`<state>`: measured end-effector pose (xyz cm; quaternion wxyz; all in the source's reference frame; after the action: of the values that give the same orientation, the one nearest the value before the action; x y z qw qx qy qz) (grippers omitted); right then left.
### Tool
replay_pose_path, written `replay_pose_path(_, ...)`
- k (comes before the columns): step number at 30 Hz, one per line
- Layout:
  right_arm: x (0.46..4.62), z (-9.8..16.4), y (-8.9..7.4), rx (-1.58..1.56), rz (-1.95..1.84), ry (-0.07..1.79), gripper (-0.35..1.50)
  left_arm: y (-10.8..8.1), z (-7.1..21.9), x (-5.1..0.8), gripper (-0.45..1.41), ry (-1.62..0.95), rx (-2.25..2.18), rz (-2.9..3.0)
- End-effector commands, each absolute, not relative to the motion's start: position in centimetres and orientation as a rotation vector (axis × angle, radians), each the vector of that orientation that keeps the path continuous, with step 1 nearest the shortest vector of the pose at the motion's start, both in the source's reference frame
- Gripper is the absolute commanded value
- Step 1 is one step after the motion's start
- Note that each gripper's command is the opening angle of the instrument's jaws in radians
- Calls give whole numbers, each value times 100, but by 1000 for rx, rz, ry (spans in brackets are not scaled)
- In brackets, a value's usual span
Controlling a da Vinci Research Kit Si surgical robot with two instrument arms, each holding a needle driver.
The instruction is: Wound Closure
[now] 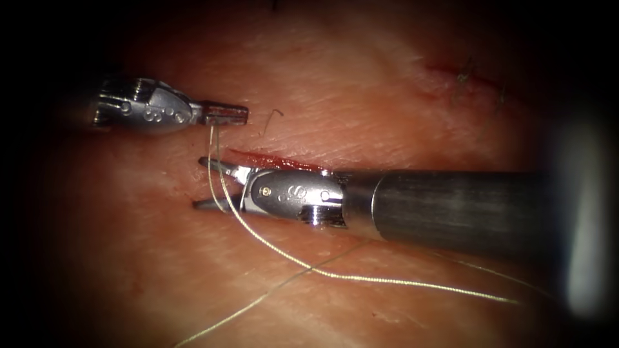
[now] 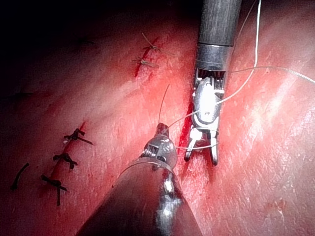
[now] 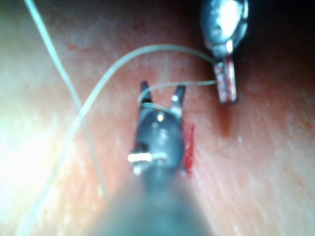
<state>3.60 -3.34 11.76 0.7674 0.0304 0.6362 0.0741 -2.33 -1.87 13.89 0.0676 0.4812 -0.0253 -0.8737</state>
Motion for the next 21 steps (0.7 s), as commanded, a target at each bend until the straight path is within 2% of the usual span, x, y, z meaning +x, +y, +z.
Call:
replay_pose_path(1, 367, 1181, -335, 66, 162, 1385, 49, -188, 1394, -237, -45, -74, 1451, -2631)
replay_pose_path(21, 371, 1176, -339, 71, 157, 1394, 49, -180, 1400, -238, -45, -94, 1475, -2625)
